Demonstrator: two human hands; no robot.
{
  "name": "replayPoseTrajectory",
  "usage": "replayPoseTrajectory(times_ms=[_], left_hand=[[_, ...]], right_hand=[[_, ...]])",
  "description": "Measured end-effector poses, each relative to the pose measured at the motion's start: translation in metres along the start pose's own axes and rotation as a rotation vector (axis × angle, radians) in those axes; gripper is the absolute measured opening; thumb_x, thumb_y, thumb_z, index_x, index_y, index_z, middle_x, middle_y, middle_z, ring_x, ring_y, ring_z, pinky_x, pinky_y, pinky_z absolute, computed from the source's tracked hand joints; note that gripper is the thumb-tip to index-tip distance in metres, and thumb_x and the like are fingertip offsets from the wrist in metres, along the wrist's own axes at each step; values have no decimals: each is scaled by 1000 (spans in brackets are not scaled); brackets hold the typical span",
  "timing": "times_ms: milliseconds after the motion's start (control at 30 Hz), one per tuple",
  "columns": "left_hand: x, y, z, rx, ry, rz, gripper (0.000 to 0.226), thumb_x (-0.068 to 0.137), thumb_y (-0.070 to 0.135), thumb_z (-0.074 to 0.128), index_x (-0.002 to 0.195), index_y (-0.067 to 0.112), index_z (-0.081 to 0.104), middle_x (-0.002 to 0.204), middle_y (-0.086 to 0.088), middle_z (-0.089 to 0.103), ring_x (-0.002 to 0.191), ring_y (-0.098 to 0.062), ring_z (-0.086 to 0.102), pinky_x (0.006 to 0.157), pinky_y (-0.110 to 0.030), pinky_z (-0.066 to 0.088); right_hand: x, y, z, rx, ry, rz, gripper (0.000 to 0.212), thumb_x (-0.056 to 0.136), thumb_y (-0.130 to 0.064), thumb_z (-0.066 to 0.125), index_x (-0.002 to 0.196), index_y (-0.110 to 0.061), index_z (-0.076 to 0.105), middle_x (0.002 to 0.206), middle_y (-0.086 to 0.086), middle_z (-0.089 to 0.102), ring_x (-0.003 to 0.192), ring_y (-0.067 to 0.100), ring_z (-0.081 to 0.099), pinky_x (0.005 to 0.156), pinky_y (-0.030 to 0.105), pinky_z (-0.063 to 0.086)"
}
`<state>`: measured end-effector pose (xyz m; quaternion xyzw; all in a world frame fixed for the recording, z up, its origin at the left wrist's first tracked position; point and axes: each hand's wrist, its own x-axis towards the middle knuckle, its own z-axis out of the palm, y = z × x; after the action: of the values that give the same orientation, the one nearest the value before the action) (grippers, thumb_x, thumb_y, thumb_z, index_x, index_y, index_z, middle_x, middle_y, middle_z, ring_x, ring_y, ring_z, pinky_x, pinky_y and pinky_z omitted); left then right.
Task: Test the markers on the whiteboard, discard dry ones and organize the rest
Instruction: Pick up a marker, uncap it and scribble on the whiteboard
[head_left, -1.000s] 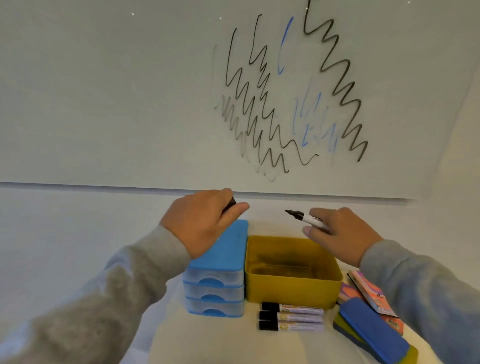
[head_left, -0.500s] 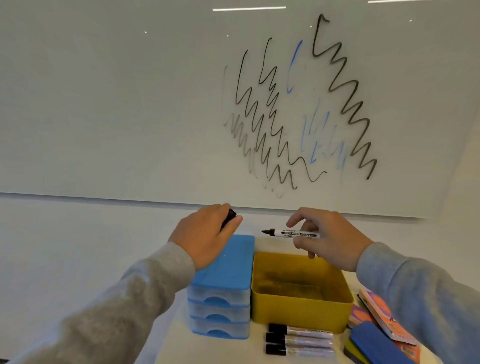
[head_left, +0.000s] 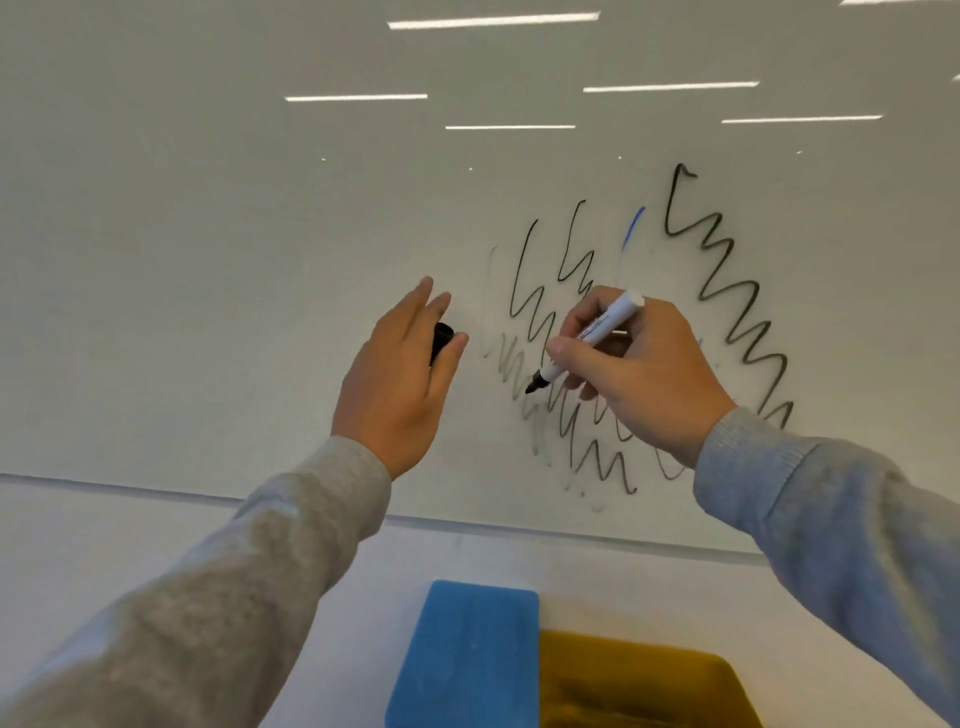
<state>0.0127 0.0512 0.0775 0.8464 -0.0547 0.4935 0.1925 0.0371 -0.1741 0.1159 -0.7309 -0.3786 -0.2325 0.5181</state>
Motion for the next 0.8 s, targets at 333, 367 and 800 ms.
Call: replayPoseTrajectory(times_ms=[333,367,800], left_hand=[[-11,-37,30,33,-103,-47,64,105,40,28,158,22,-3,164,15,-20,148,1,-18,125,-33,6],[-12,-38,30,48,-105,-41,65,105,41,28,158,21,-4,164,14,-20,148,0,-18,125,-32,6],[-13,-55,34,173,-89,61,67,103,45,22,158,16,-3,165,6,-18,152,-9,-14,122,-41,26]], right_hand=[[64,-19,37,-295,51,-397,10,87,-18,74,97,-18,73,91,-7,70,80,5,65,65,11,48],[68,-17,39,-308,62,-418,11,88,-17,74,99,-17,73,93,-6,70,80,6,66,67,13,50],[61,21,61,-539,-90,-623,12,92,-17,68,102,-17,75,97,-4,68,83,7,60,74,19,48]])
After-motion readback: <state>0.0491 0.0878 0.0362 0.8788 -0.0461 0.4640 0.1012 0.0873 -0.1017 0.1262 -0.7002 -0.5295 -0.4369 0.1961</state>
